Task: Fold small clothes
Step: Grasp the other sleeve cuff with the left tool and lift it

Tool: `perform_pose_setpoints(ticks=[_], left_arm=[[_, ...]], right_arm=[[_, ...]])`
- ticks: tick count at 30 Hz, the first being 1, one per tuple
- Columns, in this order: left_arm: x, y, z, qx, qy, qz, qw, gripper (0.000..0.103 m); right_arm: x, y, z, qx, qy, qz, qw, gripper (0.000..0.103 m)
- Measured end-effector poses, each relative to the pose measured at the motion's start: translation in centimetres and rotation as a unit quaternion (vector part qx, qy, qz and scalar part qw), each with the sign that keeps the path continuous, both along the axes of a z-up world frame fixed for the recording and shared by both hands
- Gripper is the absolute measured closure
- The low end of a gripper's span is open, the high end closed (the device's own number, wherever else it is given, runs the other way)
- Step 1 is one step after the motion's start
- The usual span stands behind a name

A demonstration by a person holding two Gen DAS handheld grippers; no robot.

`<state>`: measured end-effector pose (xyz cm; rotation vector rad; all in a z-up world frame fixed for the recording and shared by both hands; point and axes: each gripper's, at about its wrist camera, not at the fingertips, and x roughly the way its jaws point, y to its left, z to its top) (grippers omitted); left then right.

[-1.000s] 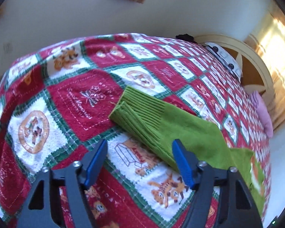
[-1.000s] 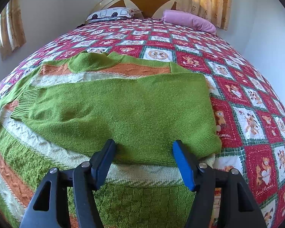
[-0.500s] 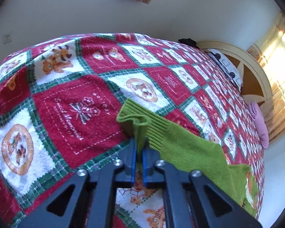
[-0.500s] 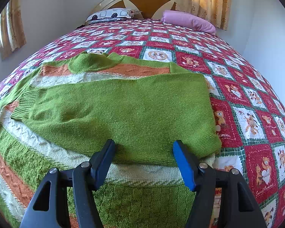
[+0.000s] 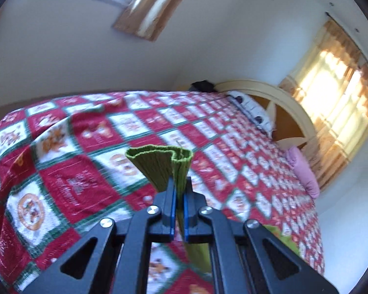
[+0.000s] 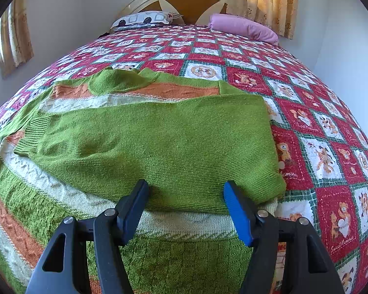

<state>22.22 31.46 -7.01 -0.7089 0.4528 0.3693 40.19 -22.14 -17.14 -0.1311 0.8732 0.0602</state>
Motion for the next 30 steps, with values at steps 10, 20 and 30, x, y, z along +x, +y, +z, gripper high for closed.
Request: perform_pose_setpoints(ticks=[10,20,30], left_arm=[[3.3,-6.1,4.6,0.03,-0.046,-0.073,0.9959,0.099],[7.3,-13.7,9.2,0.055,-0.081,-0.143,0.9849,0.099],[10.5,-24.0,10.8,0.08,-0.095,-0.226,0.9662,0.099]], right_arm=[[0.1,0.0,0.2,0.004,-0.002,0.0,1.0,0.038],[0.2,-0.1,0.1,0.017,-0.005,0.0,1.0,0.038],[0.1,-0.5,0.0,0.031,-0.008,0.001,0.999,0.038]])
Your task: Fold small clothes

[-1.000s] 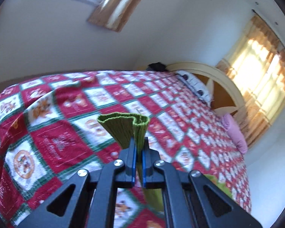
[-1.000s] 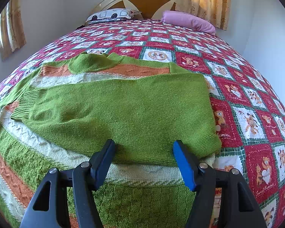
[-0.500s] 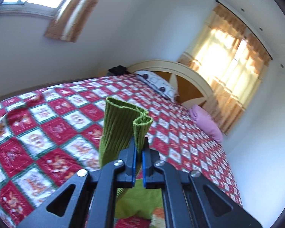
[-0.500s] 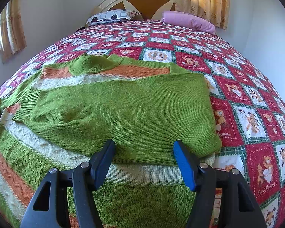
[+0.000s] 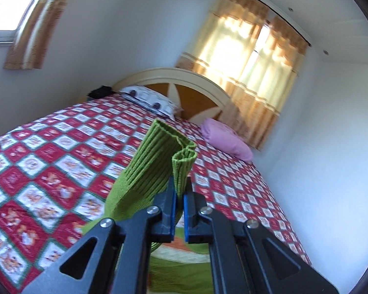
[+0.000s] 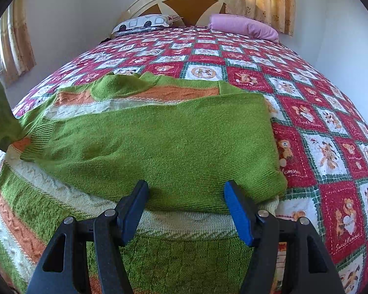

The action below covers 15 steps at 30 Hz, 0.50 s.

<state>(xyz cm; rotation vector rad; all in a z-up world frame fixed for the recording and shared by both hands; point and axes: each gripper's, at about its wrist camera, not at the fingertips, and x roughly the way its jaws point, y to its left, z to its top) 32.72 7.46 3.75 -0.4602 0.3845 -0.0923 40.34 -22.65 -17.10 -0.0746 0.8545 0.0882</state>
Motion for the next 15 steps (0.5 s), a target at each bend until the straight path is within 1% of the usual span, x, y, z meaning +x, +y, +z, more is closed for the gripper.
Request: perform_pose_setpoints(ticks=[4,8,12,15], left_arm=[[2.0,-4.8,-1.6,0.001,0.018,-0.038,0.9991,0.099],[3.7,-10.0,-3.9,0.017,0.039,-0.067,0.9968,0.099],[5.3,-14.9,-7.0,0.037,0.068,-0.083,0.9935,0.099],[6.0,-18.1,-9.5,0.07,0.089,-0.089,0.9896,0.098]], right_arm=[[0.0,-0.1,0.0,0.001,0.0,0.0,1.0,0.038],[0.0,-0.4,0.0,0.011,-0.001,0.0,1.0,0.038],[-0.1,-0.6,0.0,0.02,-0.001,0.001,1.0,0.038],[-0.1,-0.7,0.0,0.025,-0.001,0.0,1.0,0.038]])
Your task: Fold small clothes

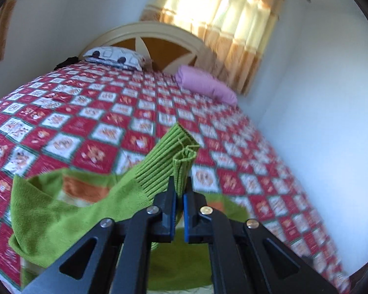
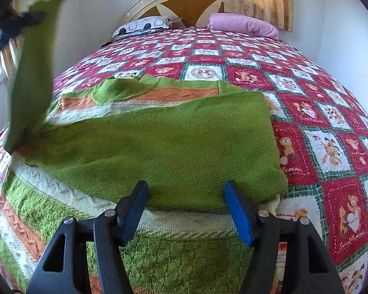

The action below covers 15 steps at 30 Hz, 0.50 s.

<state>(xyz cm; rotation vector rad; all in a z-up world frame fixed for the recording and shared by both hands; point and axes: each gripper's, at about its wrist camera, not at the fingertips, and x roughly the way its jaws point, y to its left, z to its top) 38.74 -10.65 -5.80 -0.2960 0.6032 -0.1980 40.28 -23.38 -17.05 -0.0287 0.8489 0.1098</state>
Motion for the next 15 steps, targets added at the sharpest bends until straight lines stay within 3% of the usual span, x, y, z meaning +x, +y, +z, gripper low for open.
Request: perform_pose_setpoints(ticks=[3,5,7,10,12,14,15], left_arm=[[0.9,-2.8,-2.9,0.037,0.033,-0.02,0.9986,0.097],[1.2,-3.7,-4.4,0.067,0.065,-0.026,0.9953,0.078],[0.5,-3.5,-4.8,0.066,0.069,-0.032,0.9949,0.062],[-1.4,-2.1,-4.3,0.077,0.049,-0.033,0.9952,0.043],[-3.6,-0.3,-3.4,0.092,0.019,-0.032,0.995,0.04],[-4.7,2.0,-3.1,0.132,-0.002,-0.012,0.9911,0.024],[-5.0,3.3,-3.2,0.154,-0.008,0.007,0.988,0.022]], right_arm=[[0.0,-0.3,0.0,0.013,0.0,-0.001,1.0,0.038],[0.1,-0.5,0.0,0.019,0.0,-0.002,1.0,0.038],[0.1,-0.5,0.0,0.02,0.001,-0.002,1.0,0.038],[0.2,-0.4,0.0,0.017,0.0,-0.001,1.0,0.037],[0.2,-0.4,0.0,0.018,0.0,0.0,1.0,0.037],[0.2,-0.5,0.0,0.022,-0.001,0.0,1.0,0.037],[0.1,-0.6,0.1,0.026,-0.003,0.0,1.0,0.037]])
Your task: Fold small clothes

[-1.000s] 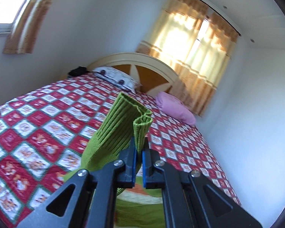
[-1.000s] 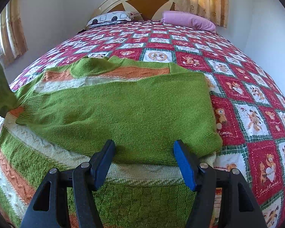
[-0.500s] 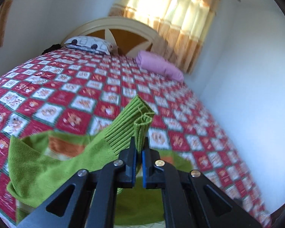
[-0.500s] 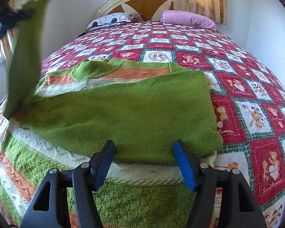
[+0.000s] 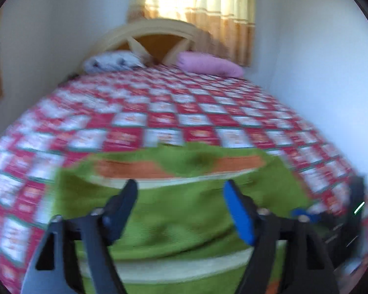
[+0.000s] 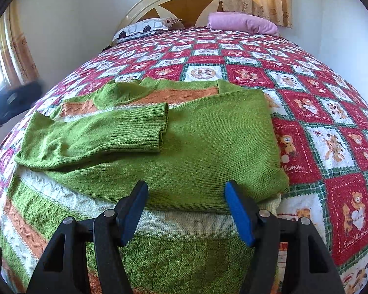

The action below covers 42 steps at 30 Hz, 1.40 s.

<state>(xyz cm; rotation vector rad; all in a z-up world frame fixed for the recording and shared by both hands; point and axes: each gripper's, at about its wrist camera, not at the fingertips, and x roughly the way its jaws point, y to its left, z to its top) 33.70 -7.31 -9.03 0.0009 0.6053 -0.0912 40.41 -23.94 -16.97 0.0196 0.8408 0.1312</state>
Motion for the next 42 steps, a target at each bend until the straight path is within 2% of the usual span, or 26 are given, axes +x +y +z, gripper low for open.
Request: perform_pose_setpoints(ticks=[2,4,7,9,10,13,14,16,17,18,19,20,21,23,26,29,33,35,37,38,39,41,42], left_arm=[[-0.7,3.4,-0.4,0.049,-0.014,0.045,0.9977,0.022],[-0.8,6.3,-1.0,0.08,-0.003,0.086,0.9931,0.022],[-0.6,11.1,-2.7,0.082,0.033,0.126,0.9881,0.02],[-0.4,12.7,-4.0,0.073,0.055,0.139,0.986,0.02],[-0.3,13.3,-4.7,0.065,0.068,0.142,0.9854,0.02],[-0.1,13.9,-6.4,0.043,0.088,0.146,0.9844,0.019],[-0.1,14.0,-6.5,0.039,0.09,0.145,0.9845,0.017],[-0.3,14.3,-6.7,0.03,0.091,0.148,0.9843,0.011],[-0.2,14.4,-7.0,0.025,0.094,0.15,0.9839,0.008],[-0.2,14.6,-7.3,0.022,0.097,0.15,0.9836,0.007],[-0.1,15.0,-7.5,0.012,0.102,0.15,0.9834,0.006],[-0.1,15.3,-7.6,0.003,0.105,0.151,0.983,0.003],[0.0,15.6,-7.7,-0.005,0.107,0.152,0.9825,0.003],[0.0,16.0,-7.9,-0.022,0.109,0.151,0.9822,0.002],[-0.2,16.4,-7.9,-0.039,0.108,0.152,0.9817,0.0],[0.0,16.7,-8.1,-0.054,0.114,0.143,0.9816,0.0],[0.2,16.5,-8.2,-0.06,0.119,0.133,0.9821,0.0],[-0.2,16.7,-7.8,-0.066,0.109,0.133,0.9829,0.0],[-0.9,17.2,-7.2,-0.077,0.095,0.139,0.9827,0.0],[-1.3,17.4,-6.6,-0.083,0.081,0.143,0.9829,0.0],[-1.5,17.6,-6.1,-0.087,0.068,0.142,0.9837,0.0],[-1.2,17.4,-5.1,-0.074,0.047,0.145,0.9855,0.0],[-0.6,17.1,-4.8,-0.067,0.05,0.142,0.9864,0.0]], right_arm=[[-0.2,-0.7,0.2,0.025,-0.005,0.0,1.0,0.037],[-0.6,-1.6,0.8,0.057,-0.02,-0.009,0.998,0.037],[-0.9,-2.6,2.1,0.115,-0.026,-0.022,0.993,0.037],[-0.1,-2.8,2.6,0.173,-0.002,-0.013,0.985,0.037],[0.6,-2.2,2.6,0.182,0.015,-0.007,0.983,0.037],[2.8,0.2,2.6,0.15,0.046,0.01,0.988,0.038],[3.6,0.9,2.4,0.141,0.056,0.012,0.988,0.042],[5.0,1.7,1.8,0.128,0.067,0.004,0.989,0.043],[5.7,2.2,1.5,0.122,0.072,0.004,0.99,0.05],[6.0,2.5,1.3,0.115,0.072,0.006,0.991,0.063],[6.0,2.9,1.2,0.105,0.067,0.009,0.992,0.073],[5.9,3.1,1.2,0.095,0.062,0.009,0.993,0.091],[5.9,3.4,1.3,0.086,0.057,0.007,0.995,0.099],[5.1,3.5,2.0,0.082,0.041,0.008,0.996,0.1],[2.6,3.1,3.7,0.061,-0.001,0.01,0.998,0.1],[0.6,2.1,4.2,0.052,-0.02,0.002,0.998,0.1],[0.1,1.4,1.8,0.015,0.001,-0.007,1.0,0.1],[-0.2,0.6,1.7,0.024,-0.001,-0.021,0.999,0.098],[-0.3,-0.5,2.3,0.053,0.0,-0.034,0.998,0.077],[-0.4,-1.0,2.9,0.071,-0.007,-0.033,0.997,0.058],[-0.5,-1.3,3.3,0.077,-0.013,-0.033,0.996,0.054],[0.4,-1.3,4.0,0.074,-0.01,-0.029,0.997,0.054],[0.9,-1.2,4.2,0.08,-0.006,-0.026,0.996,0.054]])
